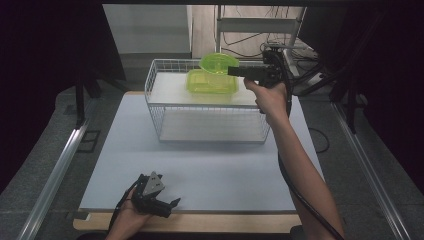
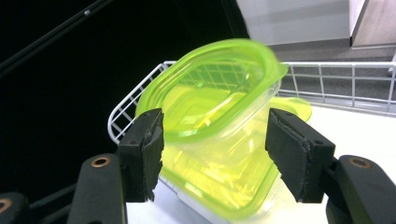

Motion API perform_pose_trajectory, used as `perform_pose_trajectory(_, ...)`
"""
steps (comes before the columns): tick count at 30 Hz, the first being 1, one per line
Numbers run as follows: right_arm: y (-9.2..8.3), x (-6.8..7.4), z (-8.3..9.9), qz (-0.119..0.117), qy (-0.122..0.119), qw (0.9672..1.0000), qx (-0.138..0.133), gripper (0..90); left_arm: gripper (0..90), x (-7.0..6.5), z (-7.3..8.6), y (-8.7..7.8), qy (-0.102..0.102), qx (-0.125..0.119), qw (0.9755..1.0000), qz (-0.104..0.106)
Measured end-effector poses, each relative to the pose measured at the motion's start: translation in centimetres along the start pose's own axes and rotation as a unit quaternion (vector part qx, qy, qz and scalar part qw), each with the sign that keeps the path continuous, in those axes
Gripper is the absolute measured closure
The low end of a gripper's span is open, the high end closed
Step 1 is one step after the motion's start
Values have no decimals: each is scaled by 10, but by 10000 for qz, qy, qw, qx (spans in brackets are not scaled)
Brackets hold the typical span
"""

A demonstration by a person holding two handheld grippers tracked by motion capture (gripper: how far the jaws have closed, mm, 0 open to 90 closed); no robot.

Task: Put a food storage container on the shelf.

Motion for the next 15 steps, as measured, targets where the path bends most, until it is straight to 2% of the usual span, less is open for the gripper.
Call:
perform_pose_trajectory(4, -7, 7, 18, -61, -231, 9997, 39, 363, 17, 0, 0, 0, -13, -9, 10000, 12)
perform_pose_trajectory(7, -12, 10, 38, -94, -355, 9993, 117, 343, 16, -2, -1, 0, -33, -58, 10000, 25)
perform_pose_trajectory(15, -17, 9, 88, -25, -703, 9971, 286, 288, 17, -1, -3, -1, -124, -161, 9997, 95)
Point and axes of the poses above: each handheld gripper's, and its own axes: y roughly forward along the jaws, z roughly out of its underside, x roughly to its left, the point moved 6 cm from there along y, roughly forward along the jaws, and after that the axes turned 10 degrees about x, right-handed, at the moved point
